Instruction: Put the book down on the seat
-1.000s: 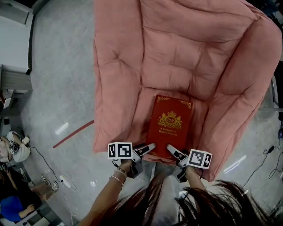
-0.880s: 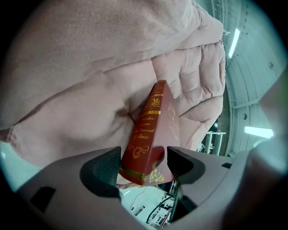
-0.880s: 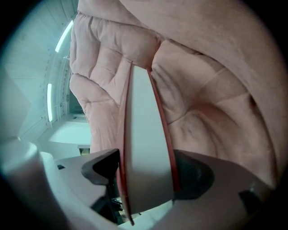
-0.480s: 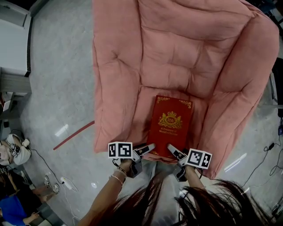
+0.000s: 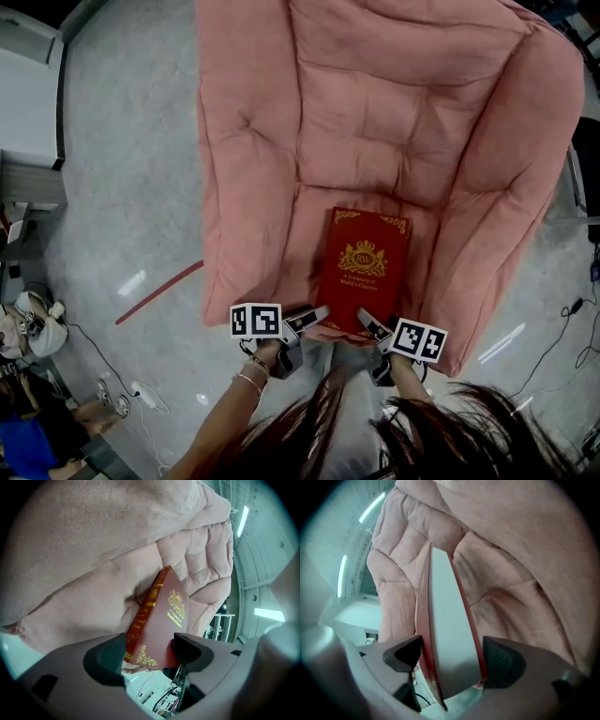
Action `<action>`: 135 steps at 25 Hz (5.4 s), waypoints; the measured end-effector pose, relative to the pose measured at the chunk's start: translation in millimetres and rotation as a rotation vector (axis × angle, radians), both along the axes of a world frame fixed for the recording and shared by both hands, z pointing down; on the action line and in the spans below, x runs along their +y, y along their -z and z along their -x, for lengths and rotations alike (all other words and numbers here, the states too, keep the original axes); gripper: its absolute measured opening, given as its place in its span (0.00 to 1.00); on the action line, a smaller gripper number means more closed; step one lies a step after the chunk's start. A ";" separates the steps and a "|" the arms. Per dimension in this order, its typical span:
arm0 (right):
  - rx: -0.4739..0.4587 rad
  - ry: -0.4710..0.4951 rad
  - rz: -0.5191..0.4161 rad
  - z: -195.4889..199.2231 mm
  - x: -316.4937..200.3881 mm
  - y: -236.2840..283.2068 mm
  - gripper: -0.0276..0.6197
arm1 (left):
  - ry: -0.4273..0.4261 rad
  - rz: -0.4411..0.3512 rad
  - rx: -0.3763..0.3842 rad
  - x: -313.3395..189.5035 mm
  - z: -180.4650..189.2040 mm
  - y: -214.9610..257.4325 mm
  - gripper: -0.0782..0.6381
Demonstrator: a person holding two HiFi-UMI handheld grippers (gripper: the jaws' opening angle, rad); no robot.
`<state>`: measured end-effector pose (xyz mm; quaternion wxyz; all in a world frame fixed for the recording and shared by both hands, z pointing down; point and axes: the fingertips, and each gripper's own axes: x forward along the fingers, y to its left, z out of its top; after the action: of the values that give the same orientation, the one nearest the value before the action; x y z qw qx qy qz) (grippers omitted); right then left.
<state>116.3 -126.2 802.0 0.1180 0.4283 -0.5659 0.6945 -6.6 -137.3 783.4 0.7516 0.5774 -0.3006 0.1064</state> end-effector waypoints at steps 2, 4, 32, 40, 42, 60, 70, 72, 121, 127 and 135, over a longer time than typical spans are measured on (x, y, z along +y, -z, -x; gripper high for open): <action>0.009 -0.006 0.003 -0.8 1.9 -1.5 0.65 | -0.005 0.002 0.000 2.4 1.6 -0.4 0.54; 0.016 -0.009 0.005 -1.0 2.5 -1.6 0.65 | -0.011 0.005 0.011 3.8 2.5 0.5 0.54; 0.120 -0.046 0.025 -4.8 10.8 -1.5 0.68 | -0.125 0.002 0.042 12.7 16.3 8.0 0.54; 0.131 -0.082 0.018 -1.0 20.7 7.6 0.68 | -0.133 -0.042 0.010 9.1 22.6 12.7 0.54; 0.128 -0.106 0.018 -2.0 19.6 9.8 0.68 | -0.155 -0.048 0.008 8.3 22.9 14.1 0.54; 0.120 -0.153 -0.010 -6.4 40.4 36.5 0.68 | -0.206 -0.094 -0.005 8.5 11.1 21.2 0.54; 0.099 -0.119 -0.069 -4.1 66.9 63.3 0.68 | -0.094 -0.188 -0.041 32.9 13.4 43.1 0.47; 0.083 -0.106 -0.084 -5.1 74.4 72.1 0.68 | -0.087 -0.200 -0.039 46.6 10.7 51.1 0.46; -0.117 0.129 -0.501 -7.4 186.8 334.5 0.67 | 0.102 -0.546 -0.009 194.1 -22.4 321.4 0.11; -0.113 0.169 -0.545 -8.7 190.6 359.7 0.67 | 0.090 -0.591 -0.002 205.3 -25.4 358.9 0.11; -0.139 0.131 -0.584 -7.5 189.3 381.6 0.67 | 0.028 -0.637 0.033 223.7 -35.7 397.1 0.11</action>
<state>123.8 63.1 420.5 -0.0045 0.3584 -0.7747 0.5209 29.1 86.4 386.2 0.5393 0.7811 -0.3146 -0.0129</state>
